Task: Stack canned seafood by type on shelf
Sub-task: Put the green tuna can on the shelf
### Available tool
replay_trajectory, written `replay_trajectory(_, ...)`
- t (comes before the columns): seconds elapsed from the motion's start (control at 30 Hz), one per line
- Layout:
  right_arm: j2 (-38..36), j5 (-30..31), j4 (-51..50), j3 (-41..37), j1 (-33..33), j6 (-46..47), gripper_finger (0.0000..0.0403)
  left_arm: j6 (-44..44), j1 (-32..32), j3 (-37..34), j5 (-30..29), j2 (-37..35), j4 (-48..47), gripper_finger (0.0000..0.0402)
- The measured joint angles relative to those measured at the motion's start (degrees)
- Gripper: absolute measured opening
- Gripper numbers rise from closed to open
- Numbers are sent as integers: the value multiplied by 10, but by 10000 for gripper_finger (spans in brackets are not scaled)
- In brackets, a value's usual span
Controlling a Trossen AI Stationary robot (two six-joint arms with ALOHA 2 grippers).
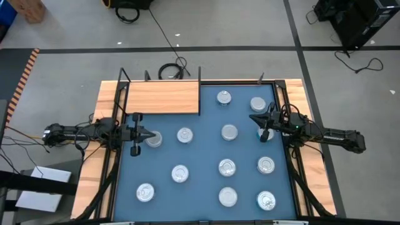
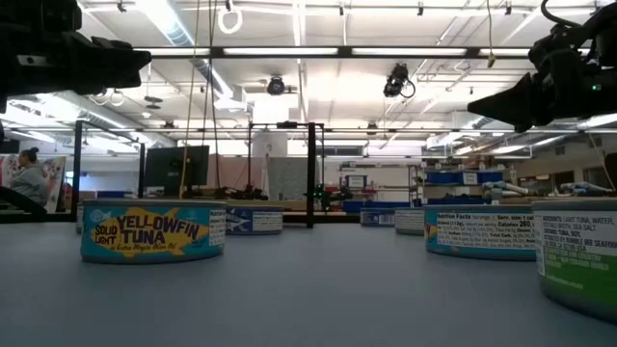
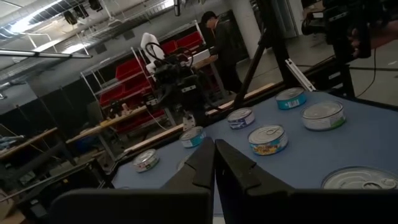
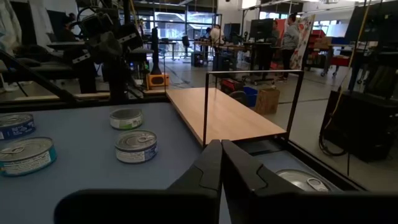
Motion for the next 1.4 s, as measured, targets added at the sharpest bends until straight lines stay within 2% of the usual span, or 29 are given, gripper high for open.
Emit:
replay_trajectory(0.2, 0, -2, 13, 0, 0, 27, 20, 0, 0, 0, 0, 0, 0, 17)
replay_trajectory(0.4, 3, -4, 101, 0, 0, 36, 20, -53, 0, 0, 1, 0, 8, 17)
replay_trajectory(0.5, 18, -34, 133, 0, 0, 25, 17, -77, 0, 0, 2, 0, 22, 17)
replay_trajectory(0.6, 53, -35, 144, 5, 3, 25, 6, -92, 0, 0, -2, 0, 37, 17)
replay_trajectory(0.77, 150, -32, 139, 60, 3, 29, 4, -103, 0, 0, -28, 0, 44, 17)
replay_trajectory(1.0, 322, -33, 53, 183, 14, 40, 2, -144, 0, 0, -51, 0, 44, 17)
replay_trajectory(1.2, 452, -31, -74, 308, 55, 42, 1, -156, 0, 0, -55, 0, 43, 6)
replay_trajectory(1.4, 564, -18, -211, 380, 89, 115, 1, -167, 0, 0, -58, 0, 18, 3)
